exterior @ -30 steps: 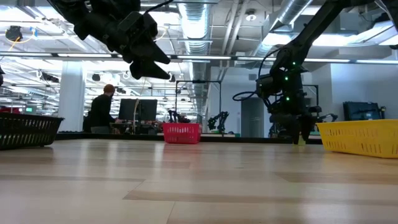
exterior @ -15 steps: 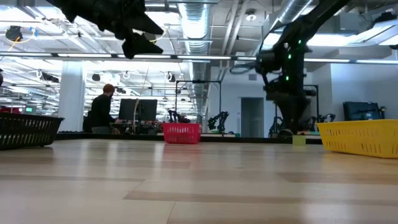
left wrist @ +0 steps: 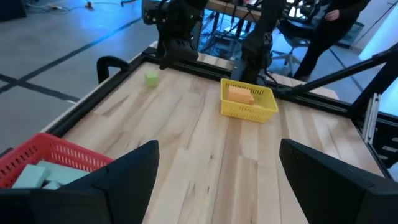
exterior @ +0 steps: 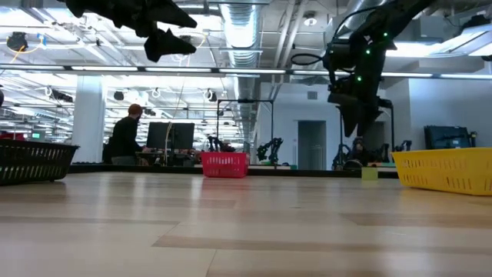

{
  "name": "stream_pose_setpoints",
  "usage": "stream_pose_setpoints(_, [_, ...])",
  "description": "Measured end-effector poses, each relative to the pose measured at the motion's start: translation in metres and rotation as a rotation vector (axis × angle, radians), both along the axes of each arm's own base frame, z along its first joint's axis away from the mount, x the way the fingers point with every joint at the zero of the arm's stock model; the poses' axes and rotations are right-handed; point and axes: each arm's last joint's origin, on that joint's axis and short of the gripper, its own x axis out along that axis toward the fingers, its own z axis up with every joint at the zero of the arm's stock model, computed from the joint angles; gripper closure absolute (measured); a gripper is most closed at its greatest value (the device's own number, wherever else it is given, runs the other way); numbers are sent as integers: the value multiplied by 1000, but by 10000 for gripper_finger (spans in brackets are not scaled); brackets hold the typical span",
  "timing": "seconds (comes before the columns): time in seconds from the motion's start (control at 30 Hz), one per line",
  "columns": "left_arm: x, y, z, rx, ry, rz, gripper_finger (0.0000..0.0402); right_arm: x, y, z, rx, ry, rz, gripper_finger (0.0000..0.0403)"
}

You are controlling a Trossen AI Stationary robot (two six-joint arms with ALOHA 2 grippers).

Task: Sort & place blocks by color
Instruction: Put the light green block into the black bin

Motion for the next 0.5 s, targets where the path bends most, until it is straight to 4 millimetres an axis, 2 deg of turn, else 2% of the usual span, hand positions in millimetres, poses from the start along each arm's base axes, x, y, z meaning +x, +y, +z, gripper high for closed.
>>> stream_pose_setpoints(0.3, [1, -6, -6, -15, 28, -19, 84, -29, -5, -28, -65, -146, -224, 159])
stream_pose_setpoints(0.5, [1, -8, -19, 33, 66, 26, 84, -31, -12, -48, -141, -164, -241, 159])
